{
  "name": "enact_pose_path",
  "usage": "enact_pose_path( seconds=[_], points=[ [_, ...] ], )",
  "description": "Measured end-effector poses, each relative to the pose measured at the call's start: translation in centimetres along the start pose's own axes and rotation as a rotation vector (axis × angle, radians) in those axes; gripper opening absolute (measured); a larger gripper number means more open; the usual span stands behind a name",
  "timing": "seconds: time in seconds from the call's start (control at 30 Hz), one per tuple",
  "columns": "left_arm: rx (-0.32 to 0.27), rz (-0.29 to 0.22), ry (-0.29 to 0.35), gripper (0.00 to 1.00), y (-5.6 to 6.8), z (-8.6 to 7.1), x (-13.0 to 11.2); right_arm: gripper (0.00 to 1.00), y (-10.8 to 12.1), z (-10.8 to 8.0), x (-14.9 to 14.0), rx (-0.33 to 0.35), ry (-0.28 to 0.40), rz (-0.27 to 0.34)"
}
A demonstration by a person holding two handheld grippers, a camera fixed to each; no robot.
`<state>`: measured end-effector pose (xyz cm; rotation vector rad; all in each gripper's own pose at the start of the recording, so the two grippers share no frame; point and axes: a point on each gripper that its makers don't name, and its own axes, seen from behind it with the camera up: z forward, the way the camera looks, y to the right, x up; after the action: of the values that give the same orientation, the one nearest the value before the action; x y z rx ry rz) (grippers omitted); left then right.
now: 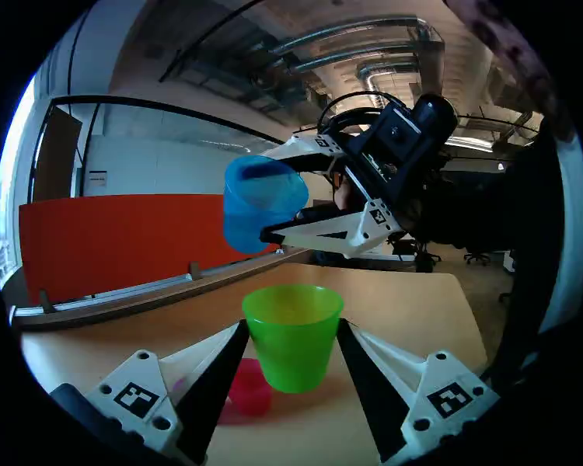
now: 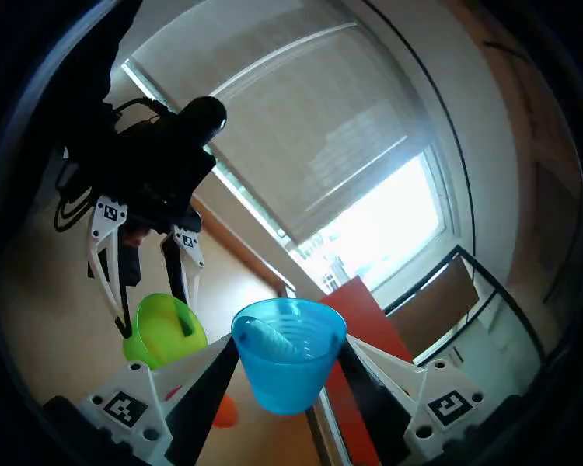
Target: Pour water
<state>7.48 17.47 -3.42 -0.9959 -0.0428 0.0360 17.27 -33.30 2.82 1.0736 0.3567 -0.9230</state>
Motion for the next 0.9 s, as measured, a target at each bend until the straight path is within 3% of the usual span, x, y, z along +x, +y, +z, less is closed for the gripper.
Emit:
enact_pose_path(
  seconds=[0.9],
  points=[
    [-0.003, 0.000, 0.001, 0.83, -0.02, 0.18, 0.12, 0.89, 0.13, 0.30, 0.21, 0.002, -0.007, -0.077]
  ],
)
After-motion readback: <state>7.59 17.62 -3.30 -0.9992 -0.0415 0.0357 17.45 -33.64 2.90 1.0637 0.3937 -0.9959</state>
